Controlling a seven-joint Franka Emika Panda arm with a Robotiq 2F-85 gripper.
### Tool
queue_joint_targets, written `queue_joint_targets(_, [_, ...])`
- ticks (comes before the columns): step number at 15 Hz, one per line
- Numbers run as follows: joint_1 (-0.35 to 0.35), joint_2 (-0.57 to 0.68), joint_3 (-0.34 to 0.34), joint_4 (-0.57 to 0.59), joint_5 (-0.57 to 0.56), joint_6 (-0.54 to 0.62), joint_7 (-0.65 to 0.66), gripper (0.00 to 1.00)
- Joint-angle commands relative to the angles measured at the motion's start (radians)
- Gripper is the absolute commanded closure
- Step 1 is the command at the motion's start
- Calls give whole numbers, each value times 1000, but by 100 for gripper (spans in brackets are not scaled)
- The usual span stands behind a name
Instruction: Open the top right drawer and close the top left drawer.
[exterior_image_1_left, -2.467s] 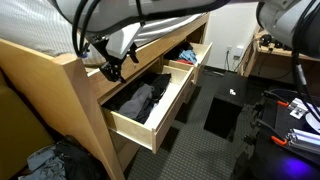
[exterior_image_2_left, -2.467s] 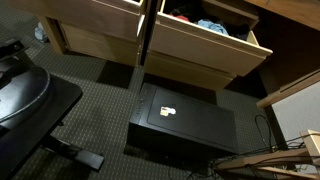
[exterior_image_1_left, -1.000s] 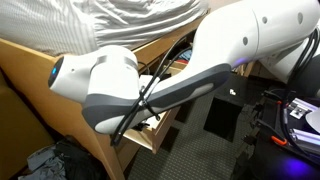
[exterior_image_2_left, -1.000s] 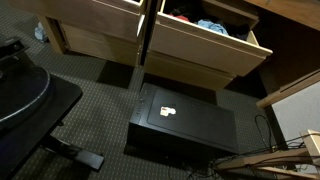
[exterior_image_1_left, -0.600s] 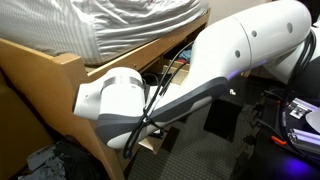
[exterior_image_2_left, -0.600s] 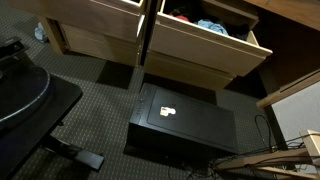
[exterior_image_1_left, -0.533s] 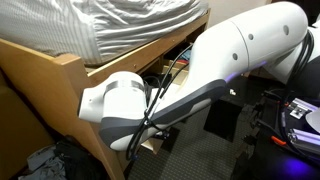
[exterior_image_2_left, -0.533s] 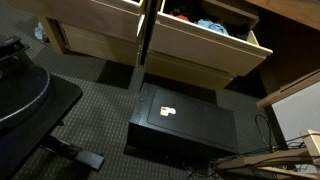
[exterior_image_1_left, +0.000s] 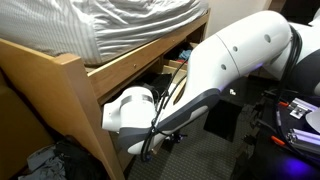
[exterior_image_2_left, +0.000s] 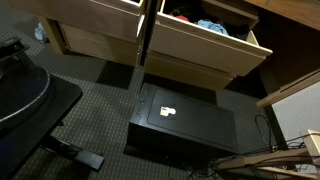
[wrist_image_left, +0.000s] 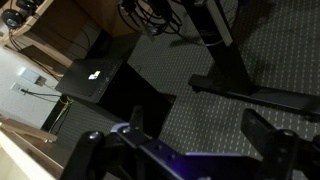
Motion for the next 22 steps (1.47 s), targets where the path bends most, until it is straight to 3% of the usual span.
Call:
queue_joint_targets(1, [-9, 0, 19, 8, 7, 73, 61, 0])
queue_joint_targets(4, [7, -7, 30, 14, 30, 191, 181, 0])
queue_joint_targets(8, [43, -9, -7, -20, -11, 420, 322, 0])
queue_joint_targets(17, [125, -2, -125, -38, -171, 496, 744, 0])
queue_joint_targets(22, [80, -3, -110, -9, -128, 502, 987, 0])
